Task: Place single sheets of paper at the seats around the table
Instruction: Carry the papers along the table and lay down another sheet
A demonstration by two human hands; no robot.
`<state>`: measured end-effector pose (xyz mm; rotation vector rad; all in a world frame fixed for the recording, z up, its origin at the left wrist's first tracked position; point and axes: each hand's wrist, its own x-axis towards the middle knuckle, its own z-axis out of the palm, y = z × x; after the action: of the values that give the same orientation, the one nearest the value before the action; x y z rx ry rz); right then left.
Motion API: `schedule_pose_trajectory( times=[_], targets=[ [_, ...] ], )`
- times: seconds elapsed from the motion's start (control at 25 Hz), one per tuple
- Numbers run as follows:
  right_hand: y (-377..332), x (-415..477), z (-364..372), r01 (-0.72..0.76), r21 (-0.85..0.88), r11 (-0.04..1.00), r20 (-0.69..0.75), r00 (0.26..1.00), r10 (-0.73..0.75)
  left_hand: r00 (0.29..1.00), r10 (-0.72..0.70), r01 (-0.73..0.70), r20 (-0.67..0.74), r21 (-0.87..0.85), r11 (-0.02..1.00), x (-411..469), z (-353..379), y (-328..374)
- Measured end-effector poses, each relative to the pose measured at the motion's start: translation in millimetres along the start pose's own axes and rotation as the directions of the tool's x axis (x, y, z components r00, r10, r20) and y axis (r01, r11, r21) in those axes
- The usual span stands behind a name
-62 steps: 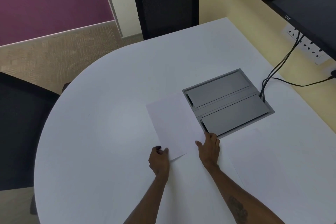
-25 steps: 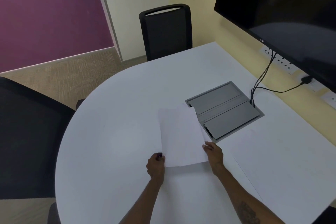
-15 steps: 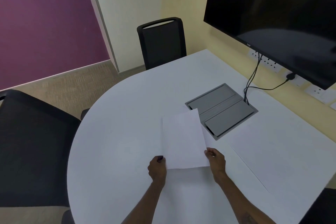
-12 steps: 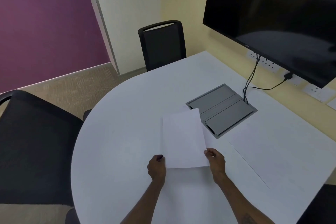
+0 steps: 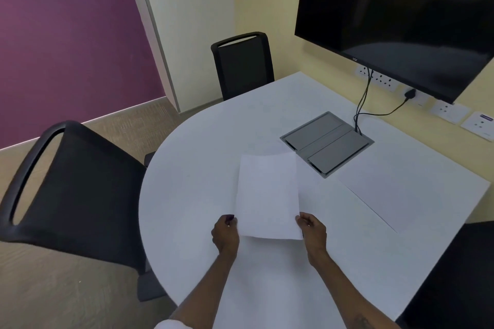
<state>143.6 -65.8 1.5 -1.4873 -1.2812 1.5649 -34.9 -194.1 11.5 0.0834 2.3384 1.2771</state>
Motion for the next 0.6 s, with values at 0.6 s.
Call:
schedule_pose_trajectory(
  times=[0.6],
  targets=[
    [7,-90,75,0.010,-0.047,0.999,0.052,0.999,-0.007,0.992,0.121,-0.123,0.046,0.049,0.991,41,-121,-6]
  ],
)
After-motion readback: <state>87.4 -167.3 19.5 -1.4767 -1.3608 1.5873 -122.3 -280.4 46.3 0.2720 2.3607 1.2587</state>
